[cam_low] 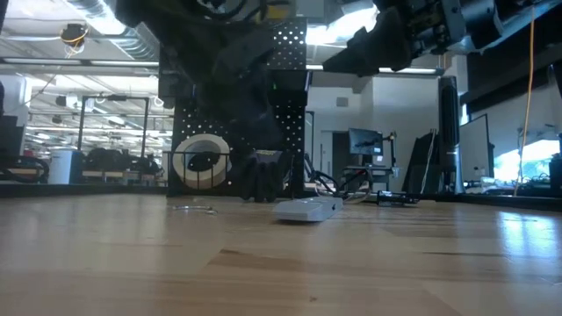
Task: Hang tools onto peg board
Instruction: Put the hanger hook into the right black bin on the pegboard
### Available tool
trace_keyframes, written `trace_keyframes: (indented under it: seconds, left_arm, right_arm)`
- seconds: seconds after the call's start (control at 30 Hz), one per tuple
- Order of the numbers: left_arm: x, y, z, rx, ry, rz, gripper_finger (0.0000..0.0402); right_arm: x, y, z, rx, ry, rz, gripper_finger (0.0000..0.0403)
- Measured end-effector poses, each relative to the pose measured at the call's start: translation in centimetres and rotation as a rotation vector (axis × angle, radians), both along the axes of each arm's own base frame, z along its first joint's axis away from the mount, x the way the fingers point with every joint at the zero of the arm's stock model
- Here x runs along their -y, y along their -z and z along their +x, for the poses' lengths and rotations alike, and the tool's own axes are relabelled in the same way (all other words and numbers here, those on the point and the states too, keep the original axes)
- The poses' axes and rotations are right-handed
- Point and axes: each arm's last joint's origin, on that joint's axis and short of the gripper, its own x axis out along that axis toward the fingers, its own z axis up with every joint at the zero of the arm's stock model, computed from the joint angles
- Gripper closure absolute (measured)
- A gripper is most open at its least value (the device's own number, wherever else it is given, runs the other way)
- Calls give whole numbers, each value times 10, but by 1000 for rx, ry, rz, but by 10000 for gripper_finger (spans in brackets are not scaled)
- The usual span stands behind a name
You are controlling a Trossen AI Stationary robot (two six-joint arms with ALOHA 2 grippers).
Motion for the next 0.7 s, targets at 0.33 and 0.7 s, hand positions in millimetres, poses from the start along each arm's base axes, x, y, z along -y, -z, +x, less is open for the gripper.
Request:
trace_keyframes:
  seconds: [0.33, 0.7]
  left_arm:
    - [-1, -16, 15, -178, 46, -28, 221]
    - [-16, -21, 7, -390, -21, -185, 221]
  right_arm:
    - [-32, 8, -10, -97, -113, -4, 297]
    - [-34, 35, -26, -244, -38, 3, 297]
